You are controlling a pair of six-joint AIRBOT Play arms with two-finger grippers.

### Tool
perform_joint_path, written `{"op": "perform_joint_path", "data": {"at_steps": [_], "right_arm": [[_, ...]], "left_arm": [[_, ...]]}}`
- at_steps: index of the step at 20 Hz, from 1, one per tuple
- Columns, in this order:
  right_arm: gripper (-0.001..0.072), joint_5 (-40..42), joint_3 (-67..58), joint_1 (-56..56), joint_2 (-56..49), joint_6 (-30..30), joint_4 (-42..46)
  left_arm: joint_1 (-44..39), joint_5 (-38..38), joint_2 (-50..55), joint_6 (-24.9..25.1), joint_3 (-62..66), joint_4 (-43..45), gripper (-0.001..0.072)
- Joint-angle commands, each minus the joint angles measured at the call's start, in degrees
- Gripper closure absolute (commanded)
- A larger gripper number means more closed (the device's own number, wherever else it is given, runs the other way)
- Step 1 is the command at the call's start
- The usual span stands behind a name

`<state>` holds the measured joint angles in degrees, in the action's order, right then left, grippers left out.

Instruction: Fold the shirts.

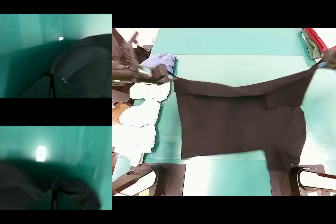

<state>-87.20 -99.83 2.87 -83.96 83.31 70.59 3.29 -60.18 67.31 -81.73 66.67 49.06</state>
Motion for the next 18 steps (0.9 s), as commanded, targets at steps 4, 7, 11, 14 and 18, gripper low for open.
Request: {"op": "perform_joint_path", "data": {"at_steps": [4,7,11,14,18], "right_arm": [[0.0698,16.3,0.0,-1.2,-14.4,0.0,-0.1],[0.0698,23.7,-2.8,-1.2,-15.3,0.0,-0.1],[0.0699,25.9,-4.7,-0.6,-15.3,0.0,0.0],[0.0699,21.0,-3.4,-0.8,-14.8,0.0,1.5],[0.0699,19.8,7.4,-1.6,-10.0,0.1,6.0]], "left_arm": [[0.0,22.8,16.2,7.0,-0.7,-8.5,0.0684],[0.0,27.1,18.7,10.5,2.4,-11.4,0.0685],[0.0,29.1,18.9,14.3,4.5,-11.9,0.0684],[0.0,25.3,19.4,16.4,4.5,-10.4,0.0684],[0.0,17.8,20.5,16.1,4.5,-1.7,0.0684]]}}
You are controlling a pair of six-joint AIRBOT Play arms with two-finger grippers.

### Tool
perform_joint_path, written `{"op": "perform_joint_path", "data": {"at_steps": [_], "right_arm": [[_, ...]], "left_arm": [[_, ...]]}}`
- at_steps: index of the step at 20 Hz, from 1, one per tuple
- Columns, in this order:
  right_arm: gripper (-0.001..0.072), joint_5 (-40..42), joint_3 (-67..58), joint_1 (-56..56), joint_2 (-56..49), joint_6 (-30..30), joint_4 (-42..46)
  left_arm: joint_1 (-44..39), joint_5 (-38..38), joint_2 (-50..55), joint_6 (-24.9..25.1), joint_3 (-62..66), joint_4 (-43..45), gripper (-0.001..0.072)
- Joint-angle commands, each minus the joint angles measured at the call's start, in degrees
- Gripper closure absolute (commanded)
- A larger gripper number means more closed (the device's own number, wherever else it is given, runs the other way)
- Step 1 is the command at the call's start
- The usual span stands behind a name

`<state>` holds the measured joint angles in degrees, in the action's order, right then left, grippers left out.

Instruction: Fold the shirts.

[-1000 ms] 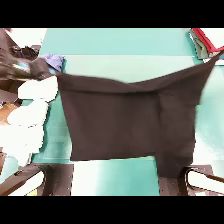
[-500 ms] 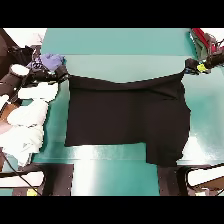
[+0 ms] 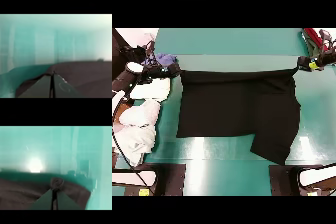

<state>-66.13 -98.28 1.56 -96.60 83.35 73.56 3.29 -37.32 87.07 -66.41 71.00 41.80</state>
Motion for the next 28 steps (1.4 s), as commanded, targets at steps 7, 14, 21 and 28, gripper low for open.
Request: {"op": "perform_joint_path", "data": {"at_steps": [7,14,21,28], "right_arm": [[0.0695,4.9,26.5,-0.3,10.7,0.2,1.3],[0.0359,-10.8,23.2,4.3,14.0,-1.6,-5.1],[0.0374,-19.6,23.2,12.2,27.1,-2.9,-5.1],[0.0376,-19.5,23.2,9.1,28.7,-3.1,-6.6]], "left_arm": [[0.0,-10.3,2.7,-2.8,-1.1,9.3,0.0555],[5.6,-27.4,2.1,-7.7,2.6,10.7,0.0153],[11.3,-35.9,-16.4,-4.0,-21.5,15.6,0.0154],[11.3,-33.4,-26.1,-0.6,-41.9,13.4,0.0154]]}}
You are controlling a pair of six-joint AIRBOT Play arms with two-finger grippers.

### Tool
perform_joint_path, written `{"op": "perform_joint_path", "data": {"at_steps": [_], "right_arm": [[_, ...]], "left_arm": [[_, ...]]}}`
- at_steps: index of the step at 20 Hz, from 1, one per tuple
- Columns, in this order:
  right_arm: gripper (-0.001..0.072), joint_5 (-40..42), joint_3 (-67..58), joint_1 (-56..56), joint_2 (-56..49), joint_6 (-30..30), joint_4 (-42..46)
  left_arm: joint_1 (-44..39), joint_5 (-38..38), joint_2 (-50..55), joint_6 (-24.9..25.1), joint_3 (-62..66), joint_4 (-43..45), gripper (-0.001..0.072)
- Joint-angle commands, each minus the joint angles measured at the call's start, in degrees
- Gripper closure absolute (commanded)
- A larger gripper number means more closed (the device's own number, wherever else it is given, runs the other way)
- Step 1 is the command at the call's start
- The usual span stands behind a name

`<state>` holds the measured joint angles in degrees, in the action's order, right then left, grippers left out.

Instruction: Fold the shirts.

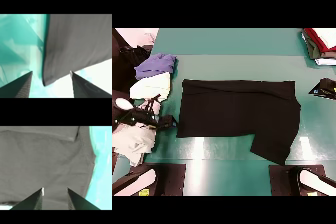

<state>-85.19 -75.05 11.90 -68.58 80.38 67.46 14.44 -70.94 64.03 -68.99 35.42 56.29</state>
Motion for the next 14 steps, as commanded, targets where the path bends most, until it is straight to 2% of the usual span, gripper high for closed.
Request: {"op": "perform_joint_path", "data": {"at_steps": [1,5,6,7,10,12,14], "right_arm": [[0.0376,-0.5,0.0,-1.8,0.7,-0.2,-0.5],[0.0376,-0.3,0.0,-3.5,0.7,-0.1,-0.5],[0.0376,-0.3,0.0,-3.6,0.7,-0.1,-0.5],[0.0376,-0.5,0.0,-3.6,0.7,-0.1,-0.4],[0.0376,-2.9,0.1,-1.9,0.7,-0.1,0.2],[0.0376,-4.9,4.0,1.3,2.1,-0.1,0.3],[0.0376,-4.6,12.9,6.7,5.5,-0.2,0.2]], "left_arm": [[0.2,0.1,-3.0,2.0,-7.3,-1.2,0.0154],[0.2,1.7,-3.0,4.5,-9.6,-7.0,0.0155],[0.2,2.8,-3.0,4.4,-9.6,-7.5,0.0213],[0.2,3.3,-3.0,4.4,-9.6,-7.7,0.0366],[0.2,4.4,-3.0,4.4,-8.7,-8.3,0.0683],[0.2,3.9,-3.1,4.3,-6.0,-8.3,0.0685],[0.2,2.8,-4.0,4.5,-2.5,-8.4,0.0686]]}}
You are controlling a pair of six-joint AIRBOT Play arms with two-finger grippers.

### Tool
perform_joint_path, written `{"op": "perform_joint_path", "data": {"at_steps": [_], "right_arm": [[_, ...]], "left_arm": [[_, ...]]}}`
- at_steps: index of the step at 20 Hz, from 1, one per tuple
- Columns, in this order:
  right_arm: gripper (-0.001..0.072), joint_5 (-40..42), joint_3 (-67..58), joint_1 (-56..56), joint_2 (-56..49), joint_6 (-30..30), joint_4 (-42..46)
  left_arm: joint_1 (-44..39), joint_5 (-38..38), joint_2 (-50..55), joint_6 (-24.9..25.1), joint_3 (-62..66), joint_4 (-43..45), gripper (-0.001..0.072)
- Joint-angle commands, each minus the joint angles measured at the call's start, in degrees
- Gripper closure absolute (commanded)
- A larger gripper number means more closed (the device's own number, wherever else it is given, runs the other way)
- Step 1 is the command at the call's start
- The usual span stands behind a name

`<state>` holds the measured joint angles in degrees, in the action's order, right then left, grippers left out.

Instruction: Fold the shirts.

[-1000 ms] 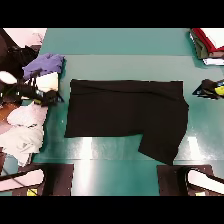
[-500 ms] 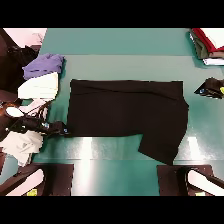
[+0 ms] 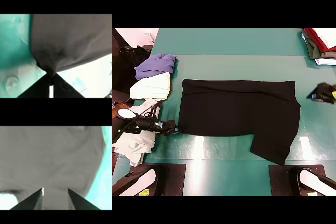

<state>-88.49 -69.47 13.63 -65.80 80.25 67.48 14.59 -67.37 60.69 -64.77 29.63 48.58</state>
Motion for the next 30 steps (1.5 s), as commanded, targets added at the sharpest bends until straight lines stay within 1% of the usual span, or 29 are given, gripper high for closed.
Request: {"op": "perform_joint_path", "data": {"at_steps": [1,4,7,10,15,16,17,18,19,20,22,25,27,28,30], "right_arm": [[0.0374,-0.9,12.9,8.2,4.6,-0.2,0.2],[0.0362,-0.3,28.1,16.0,7.6,-1.3,0.0],[0.0367,2.0,38.5,18.0,7.8,-2.5,-0.1],[0.0368,6.4,42.8,14.7,7.8,-2.5,-1.0],[0.0375,11.4,43.8,6.8,7.8,-0.5,-1.9],[0.0400,12.2,43.8,5.2,7.8,-0.3,-1.9],[0.0410,12.6,43.7,3.6,7.8,-0.3,-1.9],[0.0492,12.9,43.7,2.0,7.8,-0.4,-1.8],[0.0641,12.9,43.7,0.9,7.8,-0.4,-1.4],[0.0694,12.5,43.5,0.0,7.8,-0.4,-1.4],[0.0695,9.4,41.6,-1.1,7.9,-0.5,0.5],[0.0695,3.6,37.0,-4.7,12.8,0.1,9.7],[0.0695,0.1,34.9,-6.0,18.5,2.0,16.0],[0.0696,-1.7,34.3,-6.0,21.0,2.0,16.7],[0.0696,-3.4,33.6,-5.3,25.5,2.0,16.5]], "left_arm": [[0.0,-0.9,-1.2,0.3,4.6,-0.7,0.0686],[0.0,-0.8,-1.9,0.3,6.1,-1.8,0.0685],[0.0,-0.8,-1.9,0.3,6.1,-2.5,0.0685],[0.0,-1.2,-1.9,0.3,6.1,-2.6,0.0685],[0.0,-1.6,-1.9,0.3,6.1,-2.6,0.0685],[0.0,-1.6,-1.9,0.3,6.1,-2.6,0.0685],[0.0,-1.7,-1.9,0.3,6.1,-2.6,0.0685],[0.0,-1.8,-1.9,0.3,6.1,-2.5,0.0685],[0.0,-1.9,-1.9,0.3,6.1,-2.3,0.0685],[0.0,-2.2,-1.9,0.3,6.1,-2.2,0.0685],[0.0,-4.1,-1.9,0.3,6.1,-1.7,0.0686],[0.0,-10.2,-2.4,0.2,5.7,2.4,0.0687],[0.0,-10.2,-7.0,-2.1,2.7,7.7,0.0687],[0.0,-10.6,-9.7,-3.8,1.0,9.9,0.0687],[0.0,-14.1,-15.5,-5.8,-1.5,9.8,0.0686]]}}
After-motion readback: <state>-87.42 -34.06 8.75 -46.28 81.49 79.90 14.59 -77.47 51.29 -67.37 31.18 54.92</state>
